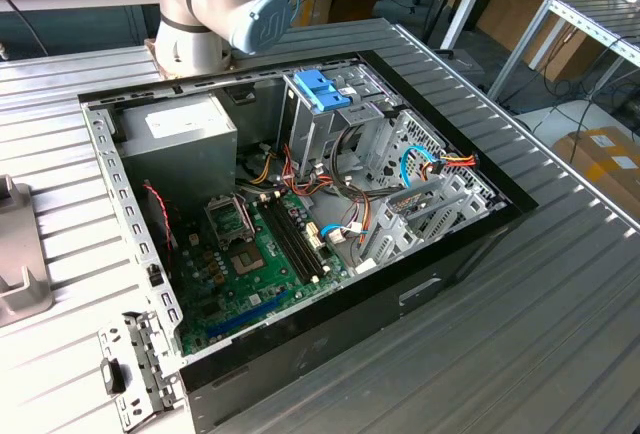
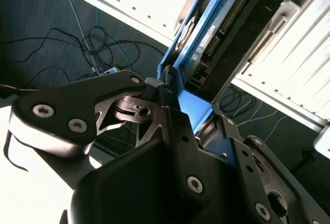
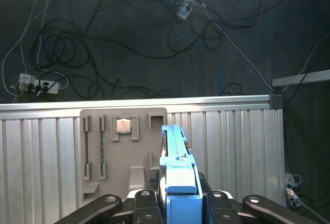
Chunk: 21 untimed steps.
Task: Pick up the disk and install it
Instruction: 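Pick up the disk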
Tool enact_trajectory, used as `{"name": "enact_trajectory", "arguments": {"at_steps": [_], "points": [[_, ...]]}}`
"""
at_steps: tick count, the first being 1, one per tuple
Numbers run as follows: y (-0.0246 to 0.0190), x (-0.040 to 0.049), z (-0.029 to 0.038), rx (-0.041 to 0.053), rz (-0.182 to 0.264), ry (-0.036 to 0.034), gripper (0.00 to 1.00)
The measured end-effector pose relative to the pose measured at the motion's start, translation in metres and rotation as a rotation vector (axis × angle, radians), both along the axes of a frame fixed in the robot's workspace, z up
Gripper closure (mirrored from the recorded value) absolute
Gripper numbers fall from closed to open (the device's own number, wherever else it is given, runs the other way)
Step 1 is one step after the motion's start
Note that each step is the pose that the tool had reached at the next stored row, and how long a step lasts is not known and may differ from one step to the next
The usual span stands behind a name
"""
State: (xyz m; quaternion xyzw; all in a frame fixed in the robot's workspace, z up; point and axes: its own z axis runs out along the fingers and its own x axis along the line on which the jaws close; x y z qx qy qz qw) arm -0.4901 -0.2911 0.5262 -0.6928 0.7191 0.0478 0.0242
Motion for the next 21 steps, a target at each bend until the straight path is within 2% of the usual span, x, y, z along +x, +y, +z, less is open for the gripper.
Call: {"name": "enact_trajectory", "arguments": {"at_steps": [12, 21], "points": [[-0.0079, 0.0, 0.0, 0.0, 0.0, 0.0, 0.63], [-0.0118, 0.0, 0.0, 0.0, 0.0, -0.0001, 0.63]]}}
